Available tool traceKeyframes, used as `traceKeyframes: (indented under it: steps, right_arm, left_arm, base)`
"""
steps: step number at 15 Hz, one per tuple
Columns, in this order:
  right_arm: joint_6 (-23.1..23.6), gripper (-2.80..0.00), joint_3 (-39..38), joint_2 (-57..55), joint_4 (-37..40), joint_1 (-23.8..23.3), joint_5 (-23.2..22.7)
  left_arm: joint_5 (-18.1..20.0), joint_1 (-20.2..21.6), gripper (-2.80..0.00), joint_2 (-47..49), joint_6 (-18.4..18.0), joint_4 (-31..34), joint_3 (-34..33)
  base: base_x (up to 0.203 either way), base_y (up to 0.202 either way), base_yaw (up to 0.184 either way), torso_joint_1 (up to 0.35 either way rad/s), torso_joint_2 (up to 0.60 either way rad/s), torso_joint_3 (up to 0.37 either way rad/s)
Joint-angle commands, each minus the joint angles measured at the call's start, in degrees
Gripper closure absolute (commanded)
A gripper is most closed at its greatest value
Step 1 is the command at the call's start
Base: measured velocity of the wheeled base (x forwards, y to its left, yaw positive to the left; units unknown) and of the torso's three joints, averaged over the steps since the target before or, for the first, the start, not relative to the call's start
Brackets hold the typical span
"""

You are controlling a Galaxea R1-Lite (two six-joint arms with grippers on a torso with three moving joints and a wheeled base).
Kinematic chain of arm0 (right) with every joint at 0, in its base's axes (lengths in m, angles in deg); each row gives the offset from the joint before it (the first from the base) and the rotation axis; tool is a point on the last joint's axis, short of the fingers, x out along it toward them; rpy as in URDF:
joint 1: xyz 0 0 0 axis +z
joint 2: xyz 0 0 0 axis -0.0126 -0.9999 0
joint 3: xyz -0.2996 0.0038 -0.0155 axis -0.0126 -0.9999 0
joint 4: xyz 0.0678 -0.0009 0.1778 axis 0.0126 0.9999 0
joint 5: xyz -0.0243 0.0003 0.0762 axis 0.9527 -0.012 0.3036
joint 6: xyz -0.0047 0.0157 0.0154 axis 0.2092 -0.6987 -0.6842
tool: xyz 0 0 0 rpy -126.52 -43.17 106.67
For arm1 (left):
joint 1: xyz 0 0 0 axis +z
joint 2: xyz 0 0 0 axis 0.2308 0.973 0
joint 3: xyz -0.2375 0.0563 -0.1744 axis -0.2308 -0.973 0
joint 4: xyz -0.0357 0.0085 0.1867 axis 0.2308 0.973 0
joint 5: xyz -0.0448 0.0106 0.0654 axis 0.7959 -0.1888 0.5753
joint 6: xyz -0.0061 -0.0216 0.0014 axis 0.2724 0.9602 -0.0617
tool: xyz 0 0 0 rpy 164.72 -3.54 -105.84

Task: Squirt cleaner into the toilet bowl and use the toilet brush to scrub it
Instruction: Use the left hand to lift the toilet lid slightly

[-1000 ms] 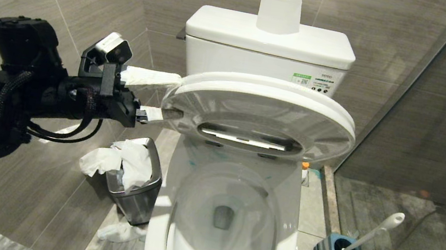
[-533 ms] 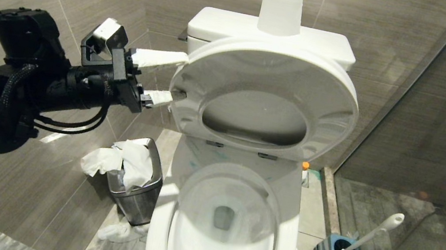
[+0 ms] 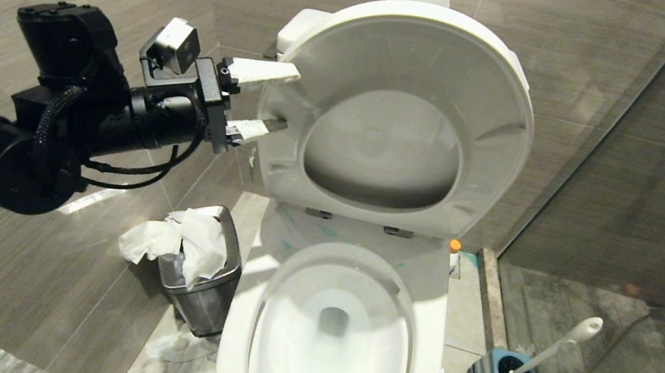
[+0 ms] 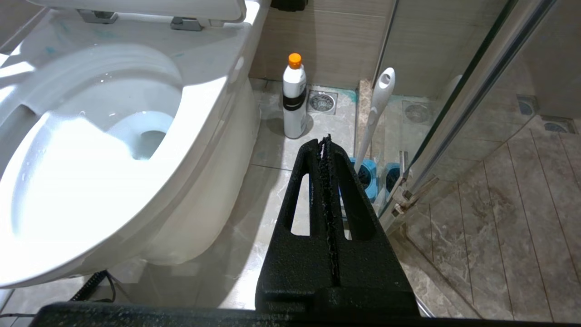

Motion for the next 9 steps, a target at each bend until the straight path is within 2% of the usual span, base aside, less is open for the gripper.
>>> traceKeyframes:
  steps: [1,3,7,9]
  right_arm:
    - [-0.03,0.0,0.01,-0.05,-0.04,0.0,-0.07]
    - [-0.03,0.0,-0.07,-0.05,-0.03,0.0,0.02]
    - [-0.03,0.0,-0.06,-0.05,-0.05,0.0,0.01]
    - [-0.03,0.0,0.01,-0.05,0.04,0.0,-0.07]
  left_arm:
    - [0.21,-0.68,-2.8,1.12,0.31,-0.43,2.54]
    - [-0.31,-1.07,-2.8,2.41,0.38,0.13,6.17]
    - [-4.06,-1.68,-2.8,5.8,0.21,1.39,12.16]
    - [-7.38,-1.7,-2.8,7.93,-0.36,2.63,15.27]
  base:
    - [0.0,0.0,0.0,0.0,0.0,0.0]
    - [0.0,0.0,0.0,0.0,0.0,0.0]
    - [0.0,0.0,0.0,0.0,0.0,0.0]
    - [0.0,0.0,0.0,0.0,0.0,0.0]
